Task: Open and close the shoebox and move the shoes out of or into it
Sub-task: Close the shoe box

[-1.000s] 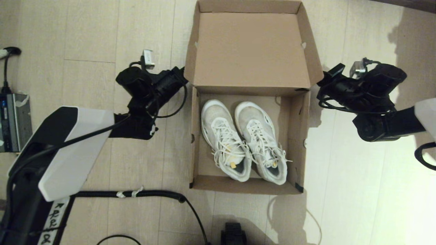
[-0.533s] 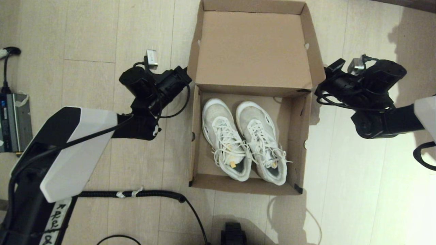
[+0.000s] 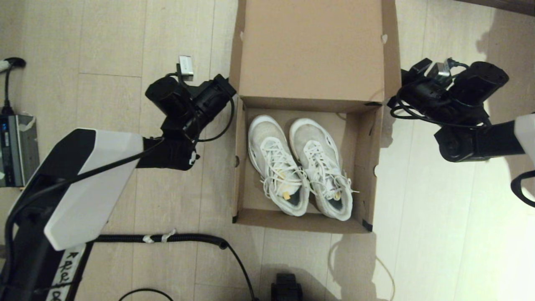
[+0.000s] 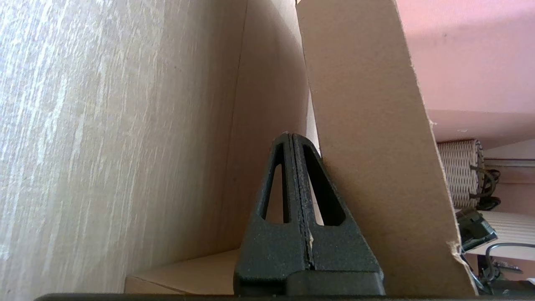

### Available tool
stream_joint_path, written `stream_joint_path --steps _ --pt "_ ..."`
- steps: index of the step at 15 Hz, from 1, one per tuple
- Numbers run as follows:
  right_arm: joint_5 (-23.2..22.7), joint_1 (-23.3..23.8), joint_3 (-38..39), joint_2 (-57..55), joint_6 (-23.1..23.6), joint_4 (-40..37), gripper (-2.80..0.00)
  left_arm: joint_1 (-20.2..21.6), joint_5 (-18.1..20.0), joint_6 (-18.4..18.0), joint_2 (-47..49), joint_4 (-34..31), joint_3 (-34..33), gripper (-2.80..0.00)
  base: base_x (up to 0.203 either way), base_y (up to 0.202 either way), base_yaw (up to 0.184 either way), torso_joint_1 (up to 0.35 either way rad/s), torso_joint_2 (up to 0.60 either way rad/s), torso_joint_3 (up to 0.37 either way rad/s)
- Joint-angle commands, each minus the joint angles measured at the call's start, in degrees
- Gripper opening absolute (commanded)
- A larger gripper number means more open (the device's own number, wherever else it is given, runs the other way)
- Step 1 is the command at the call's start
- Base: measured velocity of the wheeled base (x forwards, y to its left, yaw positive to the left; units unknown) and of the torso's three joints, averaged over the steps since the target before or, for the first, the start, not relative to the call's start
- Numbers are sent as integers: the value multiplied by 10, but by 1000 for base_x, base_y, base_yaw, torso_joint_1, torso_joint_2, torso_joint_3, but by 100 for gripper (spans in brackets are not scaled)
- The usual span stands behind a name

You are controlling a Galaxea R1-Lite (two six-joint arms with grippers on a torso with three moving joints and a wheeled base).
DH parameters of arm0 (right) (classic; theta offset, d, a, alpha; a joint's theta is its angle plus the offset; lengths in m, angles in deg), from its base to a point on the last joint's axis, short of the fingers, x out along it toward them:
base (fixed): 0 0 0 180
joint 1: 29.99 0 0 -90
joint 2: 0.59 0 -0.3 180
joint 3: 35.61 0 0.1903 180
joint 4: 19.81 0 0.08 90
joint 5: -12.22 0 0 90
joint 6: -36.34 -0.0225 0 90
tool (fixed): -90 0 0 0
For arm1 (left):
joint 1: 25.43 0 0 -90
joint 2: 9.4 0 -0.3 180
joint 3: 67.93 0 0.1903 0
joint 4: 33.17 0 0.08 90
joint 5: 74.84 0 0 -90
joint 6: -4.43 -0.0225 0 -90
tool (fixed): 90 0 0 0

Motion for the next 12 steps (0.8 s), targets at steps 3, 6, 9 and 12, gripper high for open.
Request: stream_joint_path --steps 3,6,9,12 --pt "-21 0 -7 5 -30 4 -280 -3 1 14 -10 9 0 -280 0 0 0 0 0 0" --pt "-44 0 -1 8 -67 46 -280 -4 1 29 -16 25 0 -280 0 0 0 0 0 0" --pt "-58 0 3 8 -105 73 -280 -5 1 29 -22 26 0 -280 0 0 0 0 0 0" --pt "-68 0 0 7 -108 73 -280 -7 1 29 -24 31 0 -280 0 0 0 0 0 0"
